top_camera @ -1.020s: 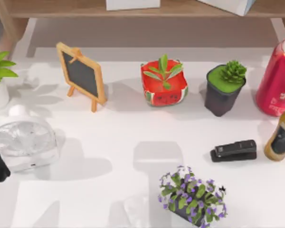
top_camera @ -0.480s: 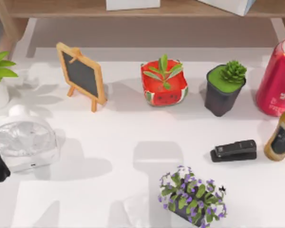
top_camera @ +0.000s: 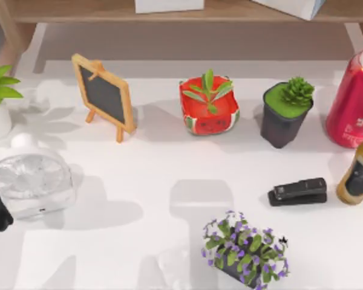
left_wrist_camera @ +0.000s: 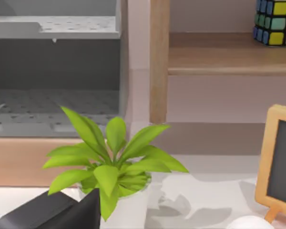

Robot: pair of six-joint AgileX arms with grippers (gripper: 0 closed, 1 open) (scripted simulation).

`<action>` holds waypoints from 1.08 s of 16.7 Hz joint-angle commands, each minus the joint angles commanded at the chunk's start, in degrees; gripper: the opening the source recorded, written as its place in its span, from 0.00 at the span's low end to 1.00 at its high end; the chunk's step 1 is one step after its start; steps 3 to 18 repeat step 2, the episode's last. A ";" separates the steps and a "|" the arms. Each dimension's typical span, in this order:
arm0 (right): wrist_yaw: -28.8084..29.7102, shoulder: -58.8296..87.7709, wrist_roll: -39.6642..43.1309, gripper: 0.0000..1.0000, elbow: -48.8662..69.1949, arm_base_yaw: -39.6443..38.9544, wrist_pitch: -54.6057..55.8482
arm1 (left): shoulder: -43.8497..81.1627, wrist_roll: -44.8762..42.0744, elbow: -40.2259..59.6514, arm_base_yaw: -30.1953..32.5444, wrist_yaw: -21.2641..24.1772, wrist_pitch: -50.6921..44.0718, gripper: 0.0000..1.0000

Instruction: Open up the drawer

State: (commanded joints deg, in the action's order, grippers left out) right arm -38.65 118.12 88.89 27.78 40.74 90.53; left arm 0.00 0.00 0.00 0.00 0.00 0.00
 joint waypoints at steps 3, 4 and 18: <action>0.00 0.00 0.00 1.00 0.00 0.00 0.00 | 0.00 0.00 0.00 0.00 0.00 0.00 1.00; 0.00 0.00 0.00 1.00 0.00 0.00 0.00 | 0.00 0.00 0.00 0.00 0.00 0.00 1.00; 0.00 0.00 0.00 1.00 0.00 0.00 0.00 | 0.00 0.00 0.00 0.00 0.00 0.00 1.00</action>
